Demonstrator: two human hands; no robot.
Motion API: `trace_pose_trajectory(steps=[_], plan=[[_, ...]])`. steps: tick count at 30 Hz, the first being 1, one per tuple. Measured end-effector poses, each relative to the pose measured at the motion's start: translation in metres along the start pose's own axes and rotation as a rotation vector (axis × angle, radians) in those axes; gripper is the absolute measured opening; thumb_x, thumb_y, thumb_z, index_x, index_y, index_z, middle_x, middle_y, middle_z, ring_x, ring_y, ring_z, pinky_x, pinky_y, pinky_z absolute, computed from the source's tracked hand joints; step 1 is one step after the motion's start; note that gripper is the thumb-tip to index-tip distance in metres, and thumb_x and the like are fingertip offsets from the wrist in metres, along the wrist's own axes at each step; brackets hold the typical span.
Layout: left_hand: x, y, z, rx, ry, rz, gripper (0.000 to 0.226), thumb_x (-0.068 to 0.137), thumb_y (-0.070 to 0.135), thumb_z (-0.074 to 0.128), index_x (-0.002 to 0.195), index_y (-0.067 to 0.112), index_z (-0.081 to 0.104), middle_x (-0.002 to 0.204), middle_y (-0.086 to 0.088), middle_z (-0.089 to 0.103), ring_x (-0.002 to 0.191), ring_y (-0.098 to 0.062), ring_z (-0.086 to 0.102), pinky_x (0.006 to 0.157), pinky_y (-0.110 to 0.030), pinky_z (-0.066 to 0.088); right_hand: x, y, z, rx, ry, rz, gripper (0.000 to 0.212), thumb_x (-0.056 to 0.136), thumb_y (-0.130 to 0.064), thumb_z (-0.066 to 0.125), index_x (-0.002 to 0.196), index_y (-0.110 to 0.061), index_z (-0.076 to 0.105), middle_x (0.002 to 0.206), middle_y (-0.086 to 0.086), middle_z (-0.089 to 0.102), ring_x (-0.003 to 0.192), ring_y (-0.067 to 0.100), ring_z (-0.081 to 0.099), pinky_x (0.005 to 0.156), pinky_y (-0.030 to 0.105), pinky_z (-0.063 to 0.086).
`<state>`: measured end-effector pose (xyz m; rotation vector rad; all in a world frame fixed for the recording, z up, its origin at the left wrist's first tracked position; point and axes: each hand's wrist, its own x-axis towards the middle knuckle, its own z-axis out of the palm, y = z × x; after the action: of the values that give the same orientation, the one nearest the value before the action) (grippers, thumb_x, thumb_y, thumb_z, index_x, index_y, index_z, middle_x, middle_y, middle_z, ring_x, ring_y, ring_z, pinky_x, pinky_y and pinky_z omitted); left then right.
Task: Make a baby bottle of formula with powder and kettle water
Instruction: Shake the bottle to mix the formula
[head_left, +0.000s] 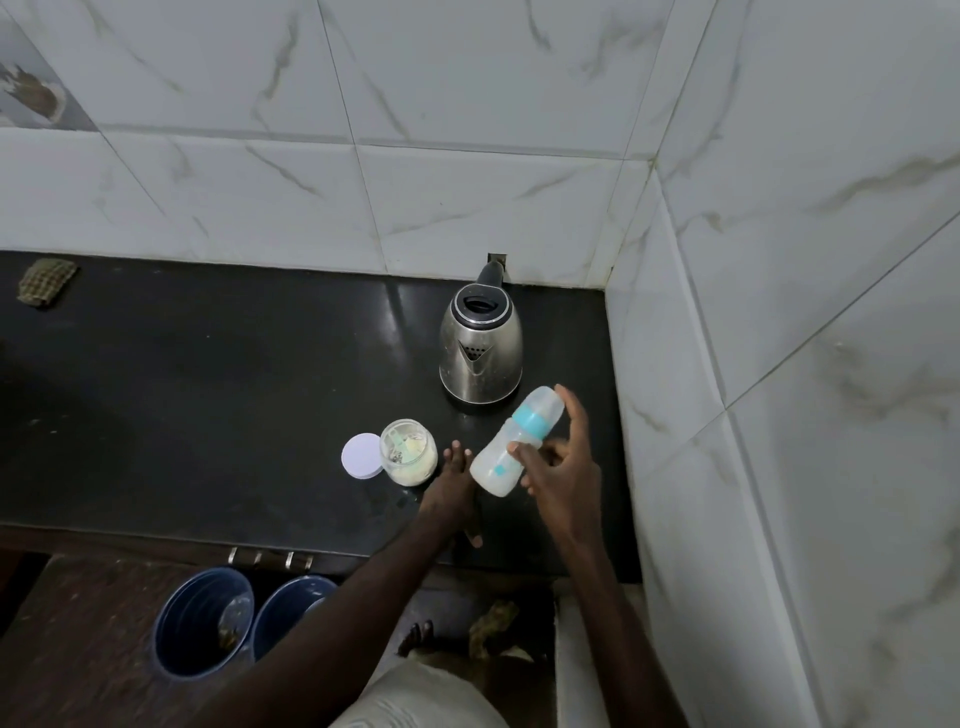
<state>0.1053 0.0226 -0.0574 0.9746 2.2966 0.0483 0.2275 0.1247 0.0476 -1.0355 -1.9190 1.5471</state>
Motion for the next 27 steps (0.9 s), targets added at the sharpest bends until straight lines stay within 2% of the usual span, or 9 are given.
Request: trace_pose_trajectory(steps=[3,4,9,14,16,19,22,25,27], plan=[[0.002,0.001,0.003,-0.023,0.019,-0.039,0.158,0.050,0.035,0.100,0.159,-0.004,-0.007,0.166,-0.029,-0.013,0.156,-0.042,-0.007,0.126,-0.040,0.007,0.008,-0.005,-0.004,0.177,0.254,0.081,0.082,0.089,-0.030,0.081,0.151,-0.053,0.032,0.134,0.002,0.067,0.098,0.020,0.076,0.068,0.038,0.066],[0.002,0.001,0.003,-0.014,0.014,-0.045,0.158,0.049,0.035,0.100,0.159,-0.005,-0.007,0.166,-0.029,-0.013,0.156,-0.043,-0.006,0.126,-0.040,0.007,0.008,-0.004,-0.003,0.195,0.283,0.089,0.082,0.089,-0.031,0.080,0.151,-0.052,0.031,0.135,0.003,0.066,0.098,0.022,0.076,0.068,0.036,0.066],[-0.001,0.001,0.000,-0.039,-0.003,-0.008,0.156,0.054,0.030,0.100,0.161,0.004,-0.010,0.165,-0.027,-0.020,0.154,-0.041,-0.018,0.125,-0.039,-0.002,0.000,0.006,0.012,0.030,0.044,0.057,0.086,0.083,-0.034,0.083,0.147,-0.060,0.031,0.129,0.001,0.070,0.095,0.020,0.076,0.073,0.041,0.066],[0.000,0.002,-0.002,0.024,0.011,-0.022,0.154,0.055,0.037,0.098,0.158,-0.007,-0.008,0.165,-0.030,-0.013,0.155,-0.042,-0.008,0.126,-0.040,0.003,0.009,0.001,0.008,0.199,0.327,0.106,0.082,0.088,-0.035,0.081,0.150,-0.050,0.031,0.141,0.001,0.062,0.110,0.024,0.073,0.074,0.042,0.066],[-0.001,0.002,-0.003,0.019,0.010,-0.011,0.154,0.055,0.034,0.099,0.160,-0.002,-0.008,0.166,-0.029,-0.015,0.155,-0.043,-0.011,0.126,-0.040,0.002,0.005,0.003,0.013,0.142,0.253,0.098,0.083,0.086,-0.038,0.082,0.149,-0.054,0.029,0.139,0.003,0.063,0.107,0.026,0.074,0.074,0.042,0.066],[0.001,-0.001,-0.001,-0.004,-0.005,0.027,0.159,0.052,0.033,0.101,0.161,0.008,-0.012,0.165,-0.027,-0.021,0.153,-0.043,-0.019,0.127,-0.043,-0.001,-0.001,0.010,0.017,0.010,0.084,0.058,0.087,0.082,-0.039,0.084,0.148,-0.056,0.029,0.135,0.002,0.066,0.101,0.018,0.074,0.075,0.041,0.066],[0.003,0.000,0.001,0.032,-0.004,-0.024,0.160,0.050,0.036,0.101,0.160,-0.001,-0.010,0.166,-0.028,-0.016,0.155,-0.042,-0.011,0.126,-0.042,0.007,0.008,0.002,0.007,0.118,0.228,0.070,0.083,0.085,-0.034,0.083,0.148,-0.052,0.032,0.135,0.001,0.066,0.101,0.020,0.075,0.071,0.038,0.066],[0.003,0.002,0.000,0.037,0.003,-0.029,0.159,0.050,0.037,0.100,0.158,-0.005,-0.008,0.166,-0.029,-0.012,0.156,-0.043,-0.006,0.126,-0.041,0.010,0.021,-0.001,-0.002,0.254,0.423,0.104,0.080,0.088,-0.037,0.081,0.148,-0.051,0.030,0.139,0.005,0.064,0.103,0.027,0.075,0.071,0.043,0.066],[0.003,0.002,-0.001,0.053,-0.004,-0.033,0.159,0.050,0.038,0.100,0.158,-0.005,-0.009,0.166,-0.030,-0.013,0.156,-0.043,-0.006,0.126,-0.042,0.009,0.021,0.002,0.000,0.192,0.351,0.115,0.082,0.087,-0.036,0.082,0.149,-0.051,0.029,0.138,0.006,0.064,0.102,0.028,0.075,0.070,0.041,0.066]])
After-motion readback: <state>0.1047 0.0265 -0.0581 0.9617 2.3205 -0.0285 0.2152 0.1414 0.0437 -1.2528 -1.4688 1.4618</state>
